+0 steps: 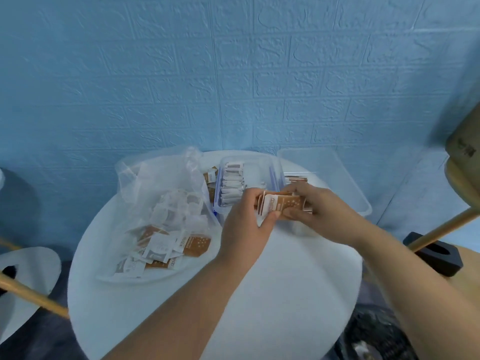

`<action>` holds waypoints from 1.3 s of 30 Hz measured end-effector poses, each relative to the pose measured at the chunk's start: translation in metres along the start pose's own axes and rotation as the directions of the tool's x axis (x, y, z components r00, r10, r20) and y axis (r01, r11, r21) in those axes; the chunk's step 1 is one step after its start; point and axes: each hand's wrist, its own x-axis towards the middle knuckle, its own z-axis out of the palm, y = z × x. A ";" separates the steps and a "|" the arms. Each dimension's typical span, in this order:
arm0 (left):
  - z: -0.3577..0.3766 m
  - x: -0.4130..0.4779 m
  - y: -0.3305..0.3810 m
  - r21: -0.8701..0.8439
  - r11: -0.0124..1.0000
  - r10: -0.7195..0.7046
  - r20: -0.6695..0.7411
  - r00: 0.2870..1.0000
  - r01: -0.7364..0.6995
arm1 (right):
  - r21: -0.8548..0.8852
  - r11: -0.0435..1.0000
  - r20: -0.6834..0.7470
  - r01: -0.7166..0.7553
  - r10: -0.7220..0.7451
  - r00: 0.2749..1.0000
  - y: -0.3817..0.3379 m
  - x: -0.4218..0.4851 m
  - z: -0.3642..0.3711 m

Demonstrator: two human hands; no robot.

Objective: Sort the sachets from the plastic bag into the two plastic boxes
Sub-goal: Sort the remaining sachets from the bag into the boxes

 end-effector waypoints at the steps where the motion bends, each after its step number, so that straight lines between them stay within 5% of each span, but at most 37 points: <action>1: 0.007 0.010 0.004 0.008 1.000 0.008 0.006 1.000 -0.008 | 0.003 1.000 -0.023 -0.024 0.024 0.999 0.006 0.004 -0.012; 10: 0.051 0.046 -0.008 0.394 0.890 0.104 0.315 0.943 -0.230 | -0.115 0.960 -0.177 -0.255 0.233 0.956 0.101 0.077 -0.060; 19: 0.064 0.041 -0.011 0.501 0.834 0.139 0.214 0.967 -0.231 | 0.059 0.850 -0.051 -0.523 0.526 0.849 0.138 0.139 -0.041; 29: 0.068 0.039 -0.016 0.560 0.799 0.128 0.195 0.972 -0.218 | 0.073 0.847 0.193 -0.526 0.505 0.841 0.143 0.144 -0.022; 32: 0.066 0.040 -0.014 0.506 0.831 0.119 0.241 0.963 -0.229 | 0.202 0.808 0.272 -0.554 0.497 0.824 0.142 0.140 -0.027; 39: 0.068 0.038 -0.016 0.521 0.827 0.134 0.187 0.973 -0.214 | 0.210 0.807 0.238 -0.552 0.505 0.830 0.147 0.135 -0.033</action>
